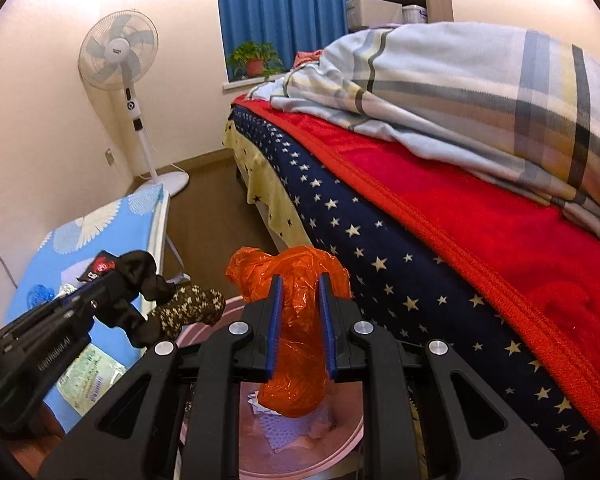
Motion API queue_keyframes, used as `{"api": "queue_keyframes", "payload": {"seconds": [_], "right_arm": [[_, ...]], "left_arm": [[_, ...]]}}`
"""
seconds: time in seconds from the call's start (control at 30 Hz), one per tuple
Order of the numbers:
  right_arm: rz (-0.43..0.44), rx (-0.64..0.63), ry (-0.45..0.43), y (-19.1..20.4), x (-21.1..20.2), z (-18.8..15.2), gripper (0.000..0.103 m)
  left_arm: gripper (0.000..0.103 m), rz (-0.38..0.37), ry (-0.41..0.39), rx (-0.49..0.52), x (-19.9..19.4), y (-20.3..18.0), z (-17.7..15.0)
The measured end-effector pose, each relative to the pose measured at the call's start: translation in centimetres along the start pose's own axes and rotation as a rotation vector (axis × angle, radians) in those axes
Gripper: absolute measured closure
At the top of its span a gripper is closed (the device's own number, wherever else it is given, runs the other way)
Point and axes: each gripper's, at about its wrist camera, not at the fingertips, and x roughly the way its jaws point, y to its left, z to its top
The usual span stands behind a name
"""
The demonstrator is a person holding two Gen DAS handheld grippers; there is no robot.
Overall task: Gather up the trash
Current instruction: 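Carry the red bag with the right tool while the left tool carries the scrunchie to the pink bucket, then open the right tool over the bucket while the left tool releases the scrunchie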
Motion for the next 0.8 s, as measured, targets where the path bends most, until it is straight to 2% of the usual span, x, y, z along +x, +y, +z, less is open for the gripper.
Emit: {"api": "queue_keyframes", "payload": {"seconds": [0.4, 0.47, 0.5, 0.53, 0.8], "right_arm": [[-0.012, -0.001, 0.055, 0.0, 1.2, -0.4, 0.08], [-0.013, -0.002, 0.052, 0.0, 1.1, -0.4, 0.077], [-0.014, -0.001, 0.048, 0.0, 1.1, -0.3, 0.07], [-0.014, 0.0, 0.045, 0.1, 1.0, -0.3, 0.068], [-0.007, 0.007, 0.028, -0.1, 0.3, 0.0, 0.067]], "left_arm": [[0.094, -0.02, 0.094, -0.008, 2.2, -0.2, -2.1], [0.089, -0.019, 0.098, -0.009, 2.3, -0.2, -2.3], [0.088, -0.02, 0.098, -0.012, 2.3, -0.2, -2.4], [0.088, -0.021, 0.097, -0.014, 2.2, -0.1, -2.4], [0.087, -0.036, 0.077, -0.021, 1.3, -0.2, -1.9]]}}
